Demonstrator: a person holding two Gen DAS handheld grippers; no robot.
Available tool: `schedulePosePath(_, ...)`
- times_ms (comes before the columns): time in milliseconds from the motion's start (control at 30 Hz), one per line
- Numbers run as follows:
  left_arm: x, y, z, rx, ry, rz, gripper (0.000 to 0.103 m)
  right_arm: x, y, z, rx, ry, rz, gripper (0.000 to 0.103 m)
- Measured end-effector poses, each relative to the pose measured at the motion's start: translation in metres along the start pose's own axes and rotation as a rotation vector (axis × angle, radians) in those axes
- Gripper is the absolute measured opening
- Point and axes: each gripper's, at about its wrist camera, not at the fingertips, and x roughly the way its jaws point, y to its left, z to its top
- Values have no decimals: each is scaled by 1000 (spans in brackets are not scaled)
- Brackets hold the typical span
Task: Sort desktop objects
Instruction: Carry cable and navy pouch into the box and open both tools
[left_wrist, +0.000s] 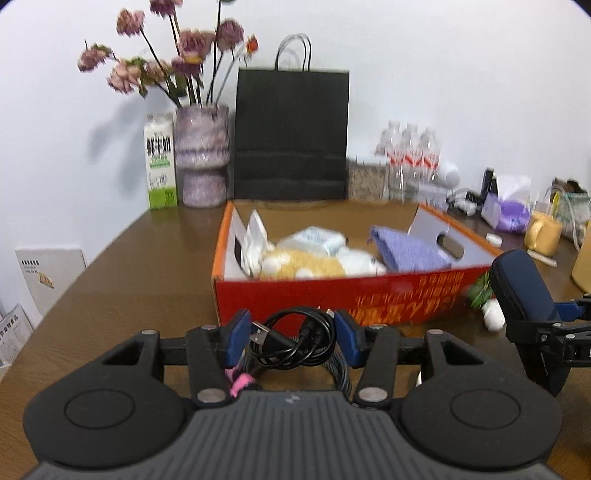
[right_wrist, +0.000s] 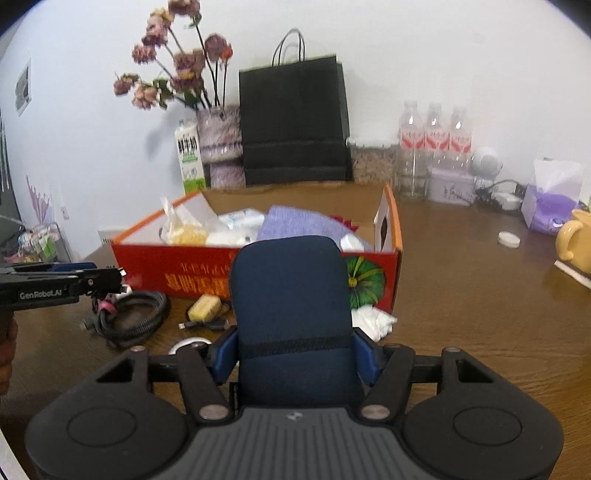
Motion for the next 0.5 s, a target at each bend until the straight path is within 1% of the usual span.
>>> schedulePosePath(167, -9, -3, 19, -2, -68, -16, 51, -15, -1, 17, 24, -74, -6, 61)
schedulePosePath(267, -9, -4, 33, -8, -110, -17, 51, -18, -2, 34, 27, -117, -9, 61)
schedulePosePath(433, 4, -7, 60, -25, -175, -26, 51, -11, -1, 67, 25, -181, -17, 61)
schedulePosePath(500, 13, -8, 70, -28, -182, -41, 51, -1, -1, 81, 27, -194, -20, 61)
